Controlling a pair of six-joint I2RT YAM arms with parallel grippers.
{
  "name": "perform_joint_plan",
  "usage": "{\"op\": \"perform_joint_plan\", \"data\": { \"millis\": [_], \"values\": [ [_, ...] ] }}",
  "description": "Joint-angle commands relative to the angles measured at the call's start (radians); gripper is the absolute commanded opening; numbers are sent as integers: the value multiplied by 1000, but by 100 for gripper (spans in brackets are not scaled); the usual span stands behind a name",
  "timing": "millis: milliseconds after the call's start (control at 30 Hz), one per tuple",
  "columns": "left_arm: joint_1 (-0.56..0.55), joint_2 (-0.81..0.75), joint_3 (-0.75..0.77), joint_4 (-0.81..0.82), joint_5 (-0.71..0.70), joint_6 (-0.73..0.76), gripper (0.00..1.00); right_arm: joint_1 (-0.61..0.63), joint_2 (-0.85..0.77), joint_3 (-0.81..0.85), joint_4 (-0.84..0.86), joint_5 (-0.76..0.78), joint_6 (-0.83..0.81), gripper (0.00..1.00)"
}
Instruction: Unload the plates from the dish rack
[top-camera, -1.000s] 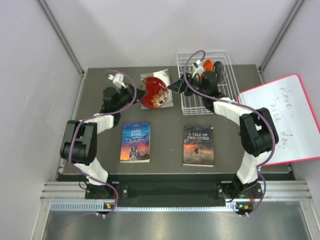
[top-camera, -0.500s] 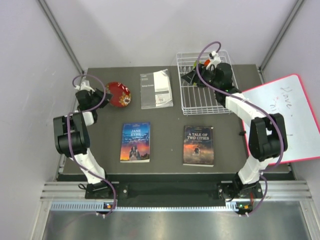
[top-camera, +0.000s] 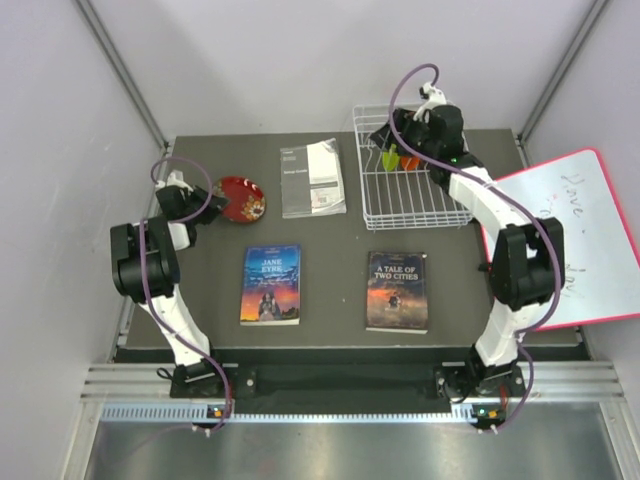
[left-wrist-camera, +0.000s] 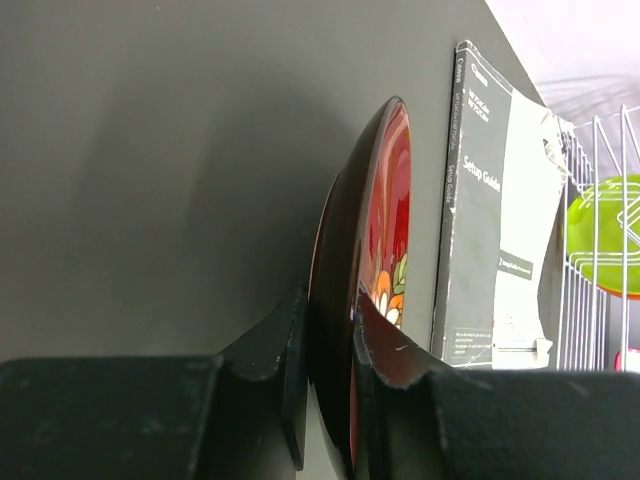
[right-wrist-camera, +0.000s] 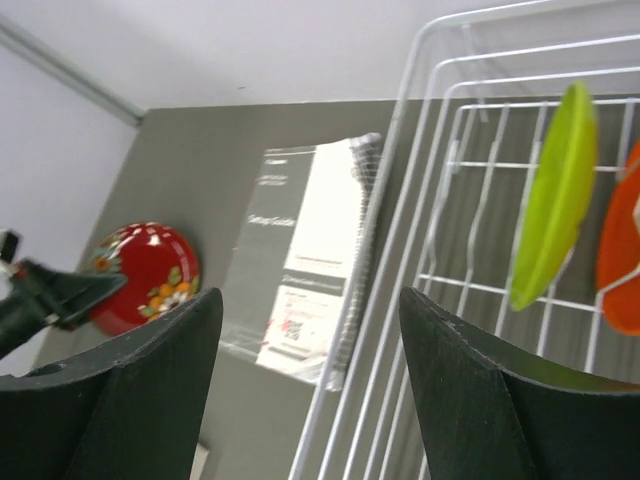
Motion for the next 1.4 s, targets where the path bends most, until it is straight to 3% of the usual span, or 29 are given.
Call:
{"op": "perform_joint_plan", "data": {
  "millis": [0, 67, 333, 400, 500, 567, 867, 1133, 1367],
  "values": [
    [4, 34, 26, -46, -35, 47, 25, -16, 61, 113, -109, 137, -84, 72],
    [5, 31, 27, -67, -50, 65, 38, -15, 84, 146, -133, 168, -101, 72],
    [5, -6, 26, -133, -84, 102, 59, -15, 164, 245, -210, 248, -159, 72],
    [5, -24, 17, -143, -111, 105, 70, -15, 187, 294, -238, 272, -178, 72],
    [4, -49, 14, -173, -156, 117, 78, -8, 221, 336, -261, 321, -202, 72],
    [4, -67, 9, -190, -176, 126, 91, -5, 241, 363, -281, 379, -216, 72],
    [5, -159, -11, -241, -278, 159, 94, 8, 339, 491, -341, 455, -276, 69],
    [-25, -316, -11, -248, -188, 145, 94, 36, 458, 636, -427, 516, -322, 61],
    [-133, -437, -20, -239, -188, 162, 96, 54, 503, 673, -439, 582, -354, 53]
  ]
}}
